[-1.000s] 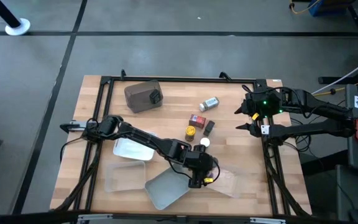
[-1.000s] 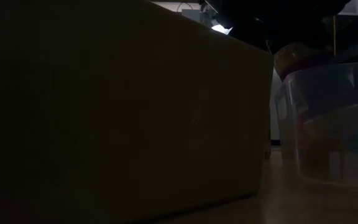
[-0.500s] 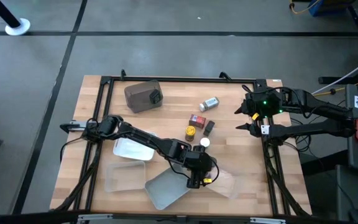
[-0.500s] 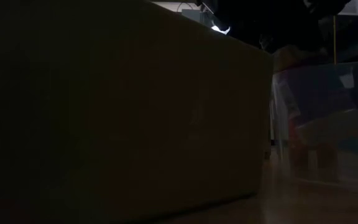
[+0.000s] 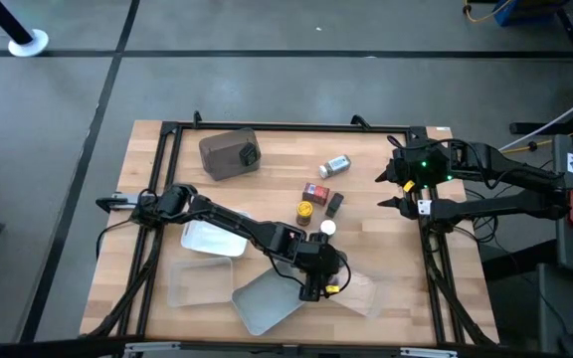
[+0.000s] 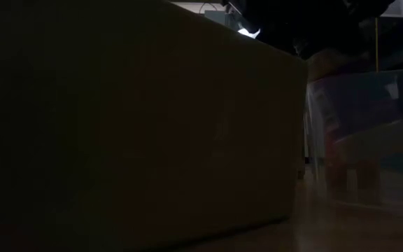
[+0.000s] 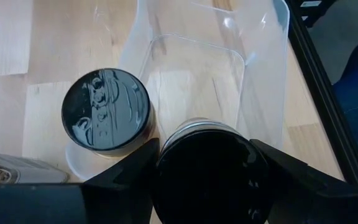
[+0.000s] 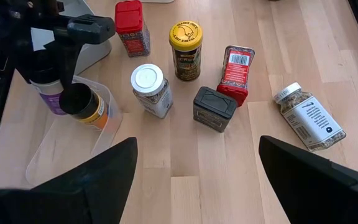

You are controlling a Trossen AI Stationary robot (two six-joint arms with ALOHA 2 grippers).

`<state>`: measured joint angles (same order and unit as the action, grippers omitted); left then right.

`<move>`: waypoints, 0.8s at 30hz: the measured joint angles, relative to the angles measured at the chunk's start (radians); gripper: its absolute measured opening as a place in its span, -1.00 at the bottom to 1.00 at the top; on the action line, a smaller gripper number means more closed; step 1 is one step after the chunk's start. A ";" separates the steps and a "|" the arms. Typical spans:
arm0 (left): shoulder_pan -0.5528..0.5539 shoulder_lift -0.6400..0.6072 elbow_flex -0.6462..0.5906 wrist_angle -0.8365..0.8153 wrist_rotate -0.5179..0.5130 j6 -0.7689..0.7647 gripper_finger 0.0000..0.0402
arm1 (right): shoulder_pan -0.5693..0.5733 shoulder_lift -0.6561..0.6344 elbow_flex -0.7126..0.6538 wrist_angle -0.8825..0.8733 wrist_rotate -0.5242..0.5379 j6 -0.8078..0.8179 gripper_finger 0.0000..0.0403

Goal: Sort spices by type
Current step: Put the black seasoning bottle into the right transparent bin

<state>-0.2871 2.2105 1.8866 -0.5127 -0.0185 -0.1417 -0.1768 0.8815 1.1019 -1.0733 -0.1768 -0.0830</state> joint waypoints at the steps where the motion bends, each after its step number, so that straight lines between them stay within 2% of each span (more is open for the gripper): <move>1: 0.000 0.000 0.000 0.002 0.000 0.000 0.05 | 0.000 0.000 0.000 0.000 0.000 0.000 0.66; 24: 0.001 0.048 0.000 0.052 0.000 -0.026 0.05 | 0.000 0.000 0.000 -0.010 0.000 0.000 0.66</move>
<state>-0.2863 2.2585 1.8862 -0.4606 -0.0186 -0.1672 -0.1772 0.8814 1.1023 -1.0836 -0.1768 -0.0830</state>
